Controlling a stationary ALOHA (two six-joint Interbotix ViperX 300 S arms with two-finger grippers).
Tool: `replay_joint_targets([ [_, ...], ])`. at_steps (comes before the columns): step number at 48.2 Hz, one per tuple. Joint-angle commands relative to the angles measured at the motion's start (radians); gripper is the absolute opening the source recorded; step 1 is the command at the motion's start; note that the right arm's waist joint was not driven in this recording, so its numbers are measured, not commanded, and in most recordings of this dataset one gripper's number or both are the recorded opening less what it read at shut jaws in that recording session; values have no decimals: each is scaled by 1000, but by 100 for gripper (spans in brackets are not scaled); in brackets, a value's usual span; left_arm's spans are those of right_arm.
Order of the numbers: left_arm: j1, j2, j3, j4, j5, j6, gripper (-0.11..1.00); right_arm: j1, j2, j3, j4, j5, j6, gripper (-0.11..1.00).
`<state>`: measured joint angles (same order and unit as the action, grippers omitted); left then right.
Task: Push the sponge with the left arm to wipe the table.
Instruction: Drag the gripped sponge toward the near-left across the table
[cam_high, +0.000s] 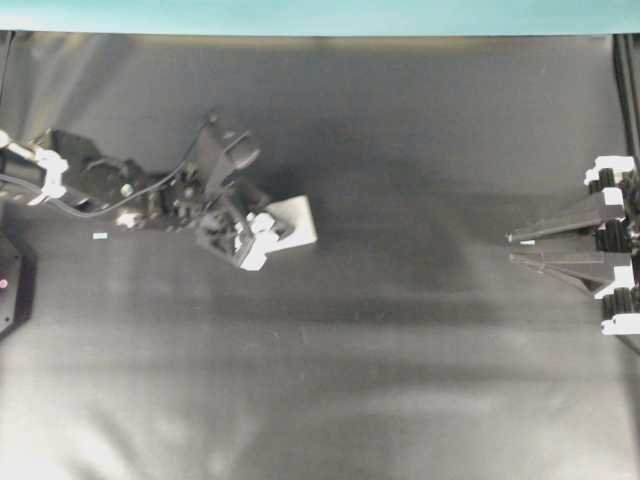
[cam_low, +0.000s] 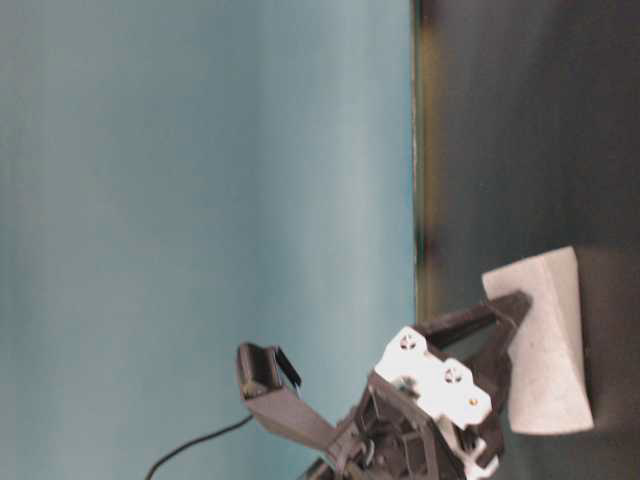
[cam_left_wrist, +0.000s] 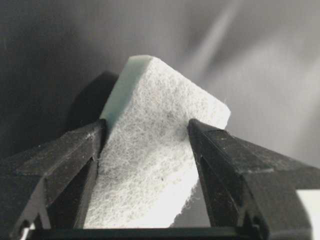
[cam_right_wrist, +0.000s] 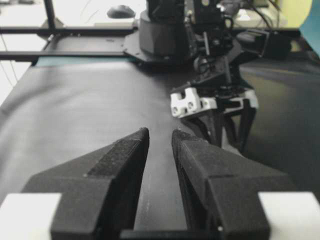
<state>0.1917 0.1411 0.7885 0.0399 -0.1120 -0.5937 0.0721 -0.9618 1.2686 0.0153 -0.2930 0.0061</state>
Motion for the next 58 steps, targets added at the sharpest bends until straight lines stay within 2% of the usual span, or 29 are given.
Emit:
replay_joint_targets([
  [1, -51, -15, 35, 5, 12, -17, 65, 0, 9, -3, 3, -9, 0, 25],
  [14, -156, -80, 66, 3, 104, -81, 65, 0, 9, 0, 2, -9, 0, 25],
  [28, -245, -117, 110, 5, 117, -170, 65, 0, 9, 6, 3, -9, 0, 25],
  [36, -328, -130, 147, 5, 117, -230, 65, 0, 9, 8, 3, -9, 0, 25],
  [48, -469, -152, 147, 5, 117, -348, 65, 0, 8, 8, 2, -9, 0, 25],
  [58, -565, -163, 133, 5, 118, -402, 65, 0, 5, 8, 2, -9, -2, 25],
])
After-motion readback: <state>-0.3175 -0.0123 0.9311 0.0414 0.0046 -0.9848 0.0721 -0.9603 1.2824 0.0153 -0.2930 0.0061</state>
